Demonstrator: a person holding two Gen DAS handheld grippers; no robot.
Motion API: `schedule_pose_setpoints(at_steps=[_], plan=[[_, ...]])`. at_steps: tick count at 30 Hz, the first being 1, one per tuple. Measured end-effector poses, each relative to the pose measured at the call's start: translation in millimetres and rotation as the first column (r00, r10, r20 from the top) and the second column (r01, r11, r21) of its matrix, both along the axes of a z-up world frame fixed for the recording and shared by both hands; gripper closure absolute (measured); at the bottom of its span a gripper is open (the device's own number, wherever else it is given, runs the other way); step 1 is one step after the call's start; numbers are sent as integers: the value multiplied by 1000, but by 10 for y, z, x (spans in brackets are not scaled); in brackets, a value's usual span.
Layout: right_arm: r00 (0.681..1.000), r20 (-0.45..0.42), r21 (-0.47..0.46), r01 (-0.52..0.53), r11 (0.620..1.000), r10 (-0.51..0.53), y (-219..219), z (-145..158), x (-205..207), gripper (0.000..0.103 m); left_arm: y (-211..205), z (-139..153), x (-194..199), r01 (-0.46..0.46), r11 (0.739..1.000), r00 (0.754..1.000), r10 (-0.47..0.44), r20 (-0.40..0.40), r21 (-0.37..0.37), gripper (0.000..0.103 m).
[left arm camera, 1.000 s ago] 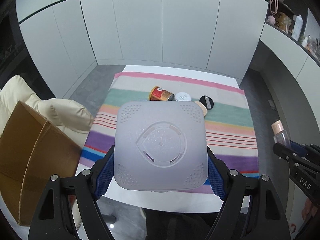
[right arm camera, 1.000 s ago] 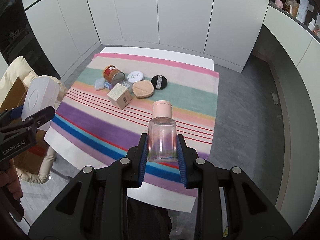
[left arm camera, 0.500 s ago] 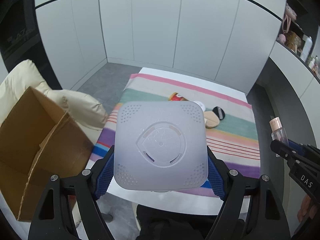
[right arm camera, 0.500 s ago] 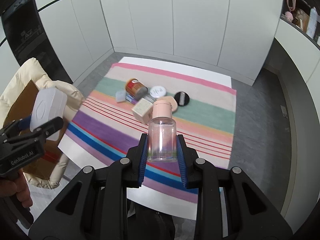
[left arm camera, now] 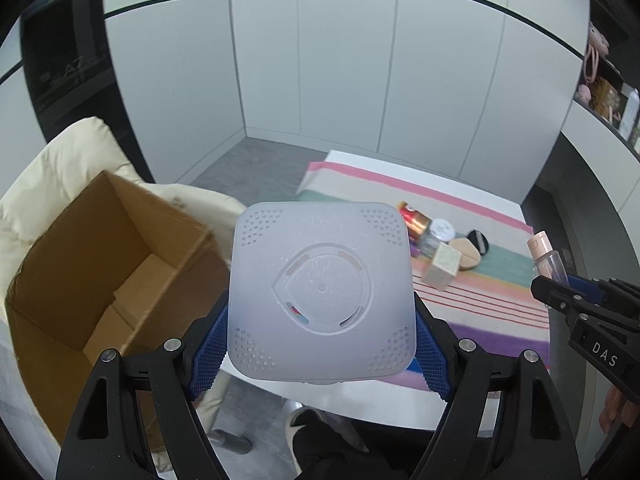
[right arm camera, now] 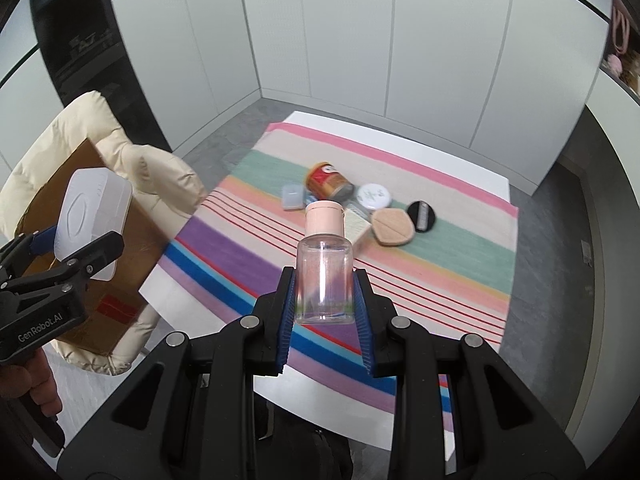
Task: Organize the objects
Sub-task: 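Lift and carry the container and bottle with both tools over the cardboard box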
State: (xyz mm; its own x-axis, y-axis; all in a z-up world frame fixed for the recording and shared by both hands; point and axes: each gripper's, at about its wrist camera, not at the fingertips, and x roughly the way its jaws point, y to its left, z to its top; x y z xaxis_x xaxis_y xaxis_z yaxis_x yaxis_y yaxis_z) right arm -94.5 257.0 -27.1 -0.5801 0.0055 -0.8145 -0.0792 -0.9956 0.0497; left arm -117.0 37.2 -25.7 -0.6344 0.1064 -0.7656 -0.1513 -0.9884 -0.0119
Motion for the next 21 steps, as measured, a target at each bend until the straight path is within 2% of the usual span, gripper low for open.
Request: schedule_pose_setpoints(at_steps=[12,21], plan=[[994,-14,1,-106,994,106,-586,-2,-228,74,-610,5,4,-113,994,994,113,-9,9,21],[982,-26,9,-185,983,185,-1073,15,-350,74,-1140,-3,98,-208,978,978,208,-11,12,21]])
